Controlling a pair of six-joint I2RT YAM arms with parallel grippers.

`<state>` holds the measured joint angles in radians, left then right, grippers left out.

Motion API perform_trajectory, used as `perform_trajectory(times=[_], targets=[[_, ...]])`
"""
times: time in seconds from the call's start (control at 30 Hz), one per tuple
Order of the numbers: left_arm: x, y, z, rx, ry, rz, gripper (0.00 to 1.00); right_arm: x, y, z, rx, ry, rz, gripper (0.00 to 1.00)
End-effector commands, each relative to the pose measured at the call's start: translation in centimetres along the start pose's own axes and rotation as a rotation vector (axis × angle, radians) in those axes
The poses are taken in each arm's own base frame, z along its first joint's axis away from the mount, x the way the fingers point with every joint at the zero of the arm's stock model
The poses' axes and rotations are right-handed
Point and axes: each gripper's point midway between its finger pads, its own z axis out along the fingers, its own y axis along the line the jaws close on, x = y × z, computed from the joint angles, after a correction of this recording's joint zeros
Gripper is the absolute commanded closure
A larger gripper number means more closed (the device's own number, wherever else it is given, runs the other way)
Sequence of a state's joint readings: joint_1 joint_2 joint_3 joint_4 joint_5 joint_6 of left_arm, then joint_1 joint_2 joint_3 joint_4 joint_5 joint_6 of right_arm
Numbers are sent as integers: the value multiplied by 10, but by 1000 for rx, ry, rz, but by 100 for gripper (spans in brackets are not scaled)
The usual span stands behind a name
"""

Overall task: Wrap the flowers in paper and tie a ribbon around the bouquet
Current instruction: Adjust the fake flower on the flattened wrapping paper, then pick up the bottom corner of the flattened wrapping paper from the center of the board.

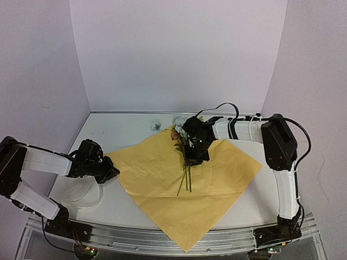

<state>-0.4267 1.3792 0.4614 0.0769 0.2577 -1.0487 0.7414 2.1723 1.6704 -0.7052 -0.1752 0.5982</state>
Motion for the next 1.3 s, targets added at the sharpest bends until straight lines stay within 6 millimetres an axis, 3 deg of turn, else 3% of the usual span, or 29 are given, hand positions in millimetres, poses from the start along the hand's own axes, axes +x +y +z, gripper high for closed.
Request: perform_trajectory(times=[0.0,0.13,0.27,0.4,0.57,0.8,0.97,1.1,1.27], targets=[[-2,-1,-3,5,-13,2,100,-16,6,-3,13,-57,41,93],[-1,-1,-3,7,-12,3,100,-15,7,-1,10,-51,45,91],[-2,-1,-4,7,-12,1,99,-11,8,-5,1,-43,42,71],[-3,1,-3,-14,-14,6,98,-4,14,-25,-22,-47,-24,51],[-6,-1,-3,-34,-15,20,98,16,18,-62,-73,-55,-147,44],[-11,-2,-1,-63,16,28,98,79,10,-107,-109,-103,-498,40],[-13,-2,2,-68,40,24,98,140,-14,-106,-32,-102,-901,38],[-13,-1,5,-71,56,22,97,178,-27,-97,34,-125,-1201,36],[-14,0,8,-75,67,24,97,199,-43,-93,121,-167,-1349,35]])
